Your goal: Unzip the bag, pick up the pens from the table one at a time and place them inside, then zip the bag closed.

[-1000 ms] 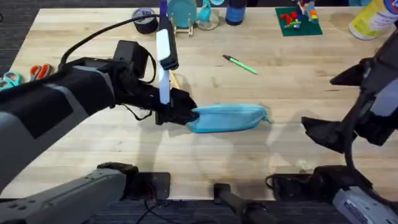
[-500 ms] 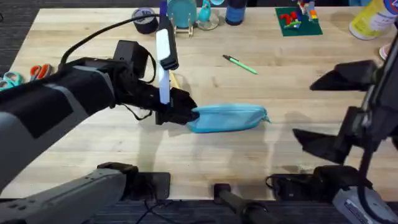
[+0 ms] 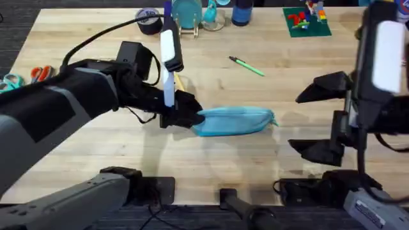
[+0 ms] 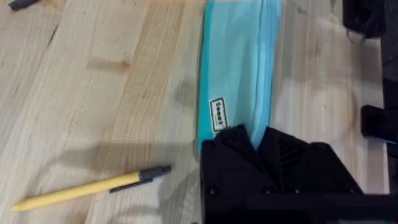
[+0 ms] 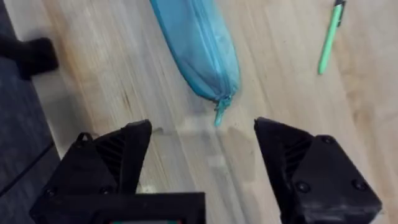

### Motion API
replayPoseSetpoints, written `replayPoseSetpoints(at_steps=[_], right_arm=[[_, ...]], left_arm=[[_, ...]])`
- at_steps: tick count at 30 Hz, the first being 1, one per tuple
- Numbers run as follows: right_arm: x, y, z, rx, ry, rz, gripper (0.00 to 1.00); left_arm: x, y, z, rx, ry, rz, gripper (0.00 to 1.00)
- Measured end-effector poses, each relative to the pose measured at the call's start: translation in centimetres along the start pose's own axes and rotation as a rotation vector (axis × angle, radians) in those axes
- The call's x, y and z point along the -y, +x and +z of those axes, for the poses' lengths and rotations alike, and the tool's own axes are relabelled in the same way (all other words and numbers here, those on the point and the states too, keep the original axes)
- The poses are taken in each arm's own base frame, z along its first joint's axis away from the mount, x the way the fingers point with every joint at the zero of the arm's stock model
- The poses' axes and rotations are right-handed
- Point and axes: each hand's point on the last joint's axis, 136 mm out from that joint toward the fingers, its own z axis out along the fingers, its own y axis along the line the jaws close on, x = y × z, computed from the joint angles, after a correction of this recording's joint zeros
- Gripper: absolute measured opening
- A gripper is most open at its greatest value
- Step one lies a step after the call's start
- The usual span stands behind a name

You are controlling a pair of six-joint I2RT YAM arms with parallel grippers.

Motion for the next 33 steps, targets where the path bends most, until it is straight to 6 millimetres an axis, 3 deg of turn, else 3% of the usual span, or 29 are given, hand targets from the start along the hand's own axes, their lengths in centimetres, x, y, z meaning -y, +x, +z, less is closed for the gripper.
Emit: replayPoseSetpoints(at_steps=[12,27,33], right_arm=[[2.0,2.4,4.2,-0.080,-0.191,0.106,0.996],[4.7,4.1,8.6,-0.104,-0.259,0.147,0.960],[4.8,4.6,10.0,-0.101,-0.304,0.174,0.972]], left_arm=[[0.0,0.0,0.0,0.000,0.000,0.000,0.043],[0.0,0.0,0.0,0.000,0.000,0.000,0.043],[0.0,0.0,0.0,0.000,0.000,0.000,0.043]])
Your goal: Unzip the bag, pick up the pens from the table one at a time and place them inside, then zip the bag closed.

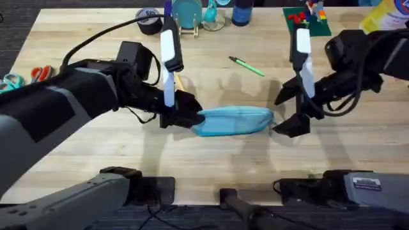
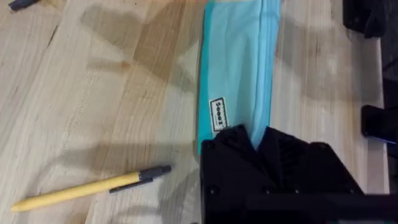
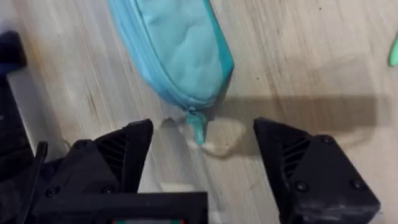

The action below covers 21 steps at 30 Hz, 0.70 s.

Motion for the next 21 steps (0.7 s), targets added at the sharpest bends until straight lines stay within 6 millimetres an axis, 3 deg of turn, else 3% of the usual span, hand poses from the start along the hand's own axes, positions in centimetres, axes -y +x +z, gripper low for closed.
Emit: replayPoseSetpoints(at_steps=[4,9,21], right_arm=[[-0.04,0.07,0.48,0.005,-0.026,0.014,0.952],[-0.14,-0.13,0.59,0.019,-0.036,0.017,0.844],[-0.53,-0.23,0.65,0.030,-0.053,0.025,0.697]], left_arm=[[0.00,0.00,0.00,0.000,0.000,0.000,0.043],[-0.01,-0.01,0.00,0.000,0.000,0.000,0.043],[-0.01,-0.01,0.00,0.000,0.000,0.000,0.043]])
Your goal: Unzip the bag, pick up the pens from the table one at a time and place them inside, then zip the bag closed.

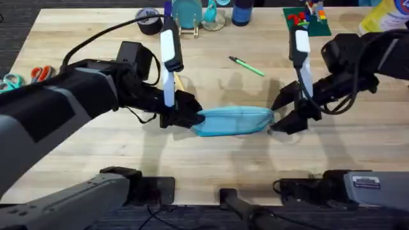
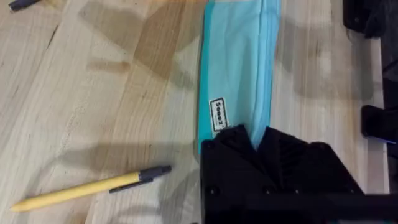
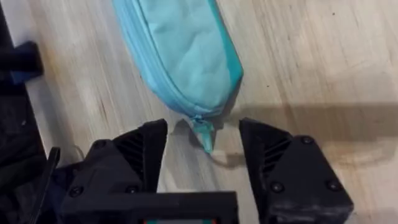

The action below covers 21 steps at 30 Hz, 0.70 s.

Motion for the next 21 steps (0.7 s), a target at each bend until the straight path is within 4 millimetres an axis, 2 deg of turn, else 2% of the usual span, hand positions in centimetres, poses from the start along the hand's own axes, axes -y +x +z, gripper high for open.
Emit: replayPoseSetpoints(at_steps=[2,6,12,21], right_arm=[[-0.19,0.16,0.14,-0.002,-0.006,0.003,0.638],[-0.33,0.30,0.26,-0.004,-0.011,0.005,0.450],[-0.43,0.33,0.31,-0.004,-0.015,0.007,0.058],[-0.46,0.33,0.32,-0.003,-0.017,0.020,0.029]], left_arm=[[0.00,0.00,0.00,0.000,0.000,0.000,0.043],[0.00,0.00,0.00,0.000,0.000,0.000,0.043],[-0.01,0.00,0.00,0.000,0.000,0.000,0.043],[-0.02,0.01,0.00,-0.001,-0.001,0.000,0.043]])
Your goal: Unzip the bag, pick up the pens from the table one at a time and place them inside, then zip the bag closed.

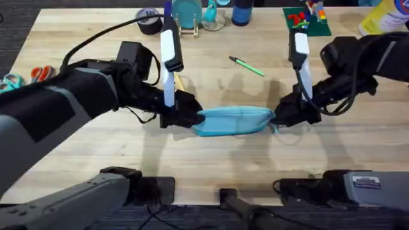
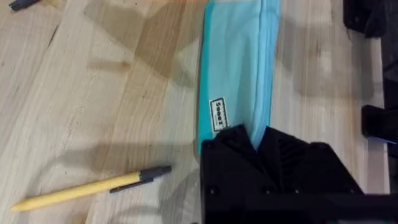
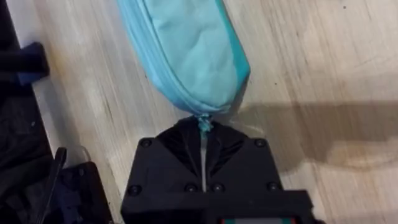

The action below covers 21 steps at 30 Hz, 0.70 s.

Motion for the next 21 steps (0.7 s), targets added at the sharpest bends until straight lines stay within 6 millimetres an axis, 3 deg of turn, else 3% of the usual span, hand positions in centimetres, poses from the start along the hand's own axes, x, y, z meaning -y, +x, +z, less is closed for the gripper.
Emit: replayPoseSetpoints(at_steps=[14,21], right_arm=[[-1.1,0.3,-0.1,-0.015,-0.041,0.100,0.031],[-1.5,-0.5,-1.5,-0.018,-0.045,0.102,0.031]], left_arm=[[0.0,0.0,0.0,0.000,0.000,0.000,0.043],[-0.1,0.0,0.0,-0.002,-0.003,0.002,0.043]])
